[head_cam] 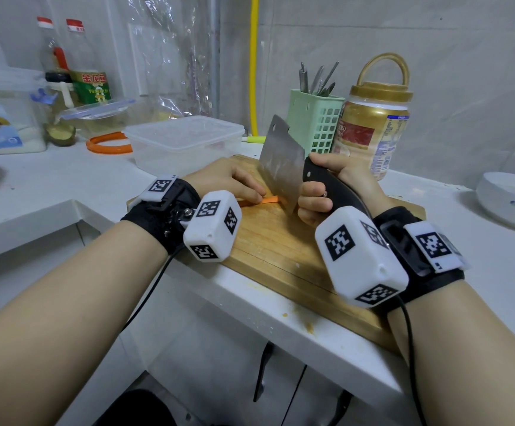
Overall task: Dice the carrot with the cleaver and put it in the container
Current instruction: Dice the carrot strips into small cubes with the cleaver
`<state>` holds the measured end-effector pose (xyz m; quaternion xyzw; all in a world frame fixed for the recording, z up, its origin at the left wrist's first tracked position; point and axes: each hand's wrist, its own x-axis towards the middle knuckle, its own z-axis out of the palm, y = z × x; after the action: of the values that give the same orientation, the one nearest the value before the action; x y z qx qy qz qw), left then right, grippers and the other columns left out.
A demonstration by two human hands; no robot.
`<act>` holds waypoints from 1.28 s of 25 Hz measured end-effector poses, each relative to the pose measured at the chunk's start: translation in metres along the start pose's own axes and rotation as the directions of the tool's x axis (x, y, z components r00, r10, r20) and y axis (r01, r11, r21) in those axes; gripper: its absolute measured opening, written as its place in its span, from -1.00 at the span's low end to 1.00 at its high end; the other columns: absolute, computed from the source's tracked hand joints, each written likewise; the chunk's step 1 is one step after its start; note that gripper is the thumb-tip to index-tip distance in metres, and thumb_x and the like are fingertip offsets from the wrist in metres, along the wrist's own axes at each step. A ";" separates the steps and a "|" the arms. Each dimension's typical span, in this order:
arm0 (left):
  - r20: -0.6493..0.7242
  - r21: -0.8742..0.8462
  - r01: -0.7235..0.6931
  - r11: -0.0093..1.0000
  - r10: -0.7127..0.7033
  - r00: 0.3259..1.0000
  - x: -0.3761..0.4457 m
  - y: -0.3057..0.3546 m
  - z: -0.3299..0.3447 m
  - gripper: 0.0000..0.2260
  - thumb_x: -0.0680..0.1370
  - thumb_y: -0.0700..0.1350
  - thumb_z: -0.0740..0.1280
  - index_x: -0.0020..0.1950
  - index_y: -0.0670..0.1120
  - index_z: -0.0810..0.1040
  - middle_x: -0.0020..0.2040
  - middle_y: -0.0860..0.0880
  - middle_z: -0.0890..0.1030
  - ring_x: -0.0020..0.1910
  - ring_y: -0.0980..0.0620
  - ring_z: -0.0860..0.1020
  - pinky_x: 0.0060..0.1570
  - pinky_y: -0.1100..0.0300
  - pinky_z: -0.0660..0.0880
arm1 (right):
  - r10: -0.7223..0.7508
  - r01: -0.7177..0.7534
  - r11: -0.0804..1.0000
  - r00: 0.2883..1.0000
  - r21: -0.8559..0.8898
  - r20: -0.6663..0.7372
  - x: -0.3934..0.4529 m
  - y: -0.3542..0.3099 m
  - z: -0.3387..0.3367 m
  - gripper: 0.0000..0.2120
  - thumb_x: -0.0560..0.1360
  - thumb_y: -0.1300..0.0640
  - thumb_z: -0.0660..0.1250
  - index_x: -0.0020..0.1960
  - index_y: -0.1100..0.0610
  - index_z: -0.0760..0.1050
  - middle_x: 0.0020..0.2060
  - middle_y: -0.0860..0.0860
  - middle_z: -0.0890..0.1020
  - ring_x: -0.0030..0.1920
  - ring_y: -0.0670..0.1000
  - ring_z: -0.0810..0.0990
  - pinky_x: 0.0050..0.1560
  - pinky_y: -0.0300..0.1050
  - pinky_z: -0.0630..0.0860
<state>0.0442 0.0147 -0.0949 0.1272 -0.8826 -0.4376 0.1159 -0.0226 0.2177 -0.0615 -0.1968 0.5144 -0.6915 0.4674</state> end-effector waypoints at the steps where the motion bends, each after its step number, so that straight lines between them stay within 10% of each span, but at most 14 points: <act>1: 0.002 0.000 0.001 1.000 -0.001 1.000 0.000 0.000 0.000 -0.90 0.44 -0.19 0.50 -0.09 -0.01 0.70 -0.14 0.20 0.66 -0.20 0.44 0.55 -0.20 0.62 0.36 | 0.006 -0.006 1.000 1.000 -0.010 -0.004 0.000 0.000 0.000 -0.48 0.60 -0.03 0.07 -0.46 0.18 0.41 -0.60 0.00 0.31 -0.66 -0.05 0.27 -0.48 -0.26 0.19; 15: 0.037 0.075 -0.005 0.997 0.002 0.999 0.001 0.002 -0.001 -0.91 0.45 -0.20 0.49 -0.08 -0.16 0.69 -0.27 0.20 0.65 -0.26 0.42 0.54 -0.28 0.58 0.37 | 0.048 -0.051 0.998 0.997 -0.046 -0.068 0.001 0.000 0.003 -0.70 0.61 0.00 0.09 -0.21 0.16 0.29 -0.60 0.01 0.33 -0.66 -0.04 0.28 -0.46 -0.29 0.16; 32: 0.019 0.021 -0.020 1.000 0.020 1.000 -0.003 0.002 0.001 -0.93 0.42 -0.14 0.53 -0.13 -0.04 0.71 -0.28 0.24 0.66 -0.25 0.40 0.55 -0.23 0.58 0.41 | 0.004 -0.005 1.000 0.999 -0.020 -0.052 0.001 0.002 0.005 -0.56 0.61 -0.01 0.09 -0.37 0.17 0.37 -0.60 0.01 0.31 -0.66 -0.04 0.27 -0.32 -0.19 0.03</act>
<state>0.0466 0.0182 -0.0943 0.1153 -0.8894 -0.4282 0.1107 -0.0187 0.2143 -0.0617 -0.1823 0.5339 -0.6901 0.4533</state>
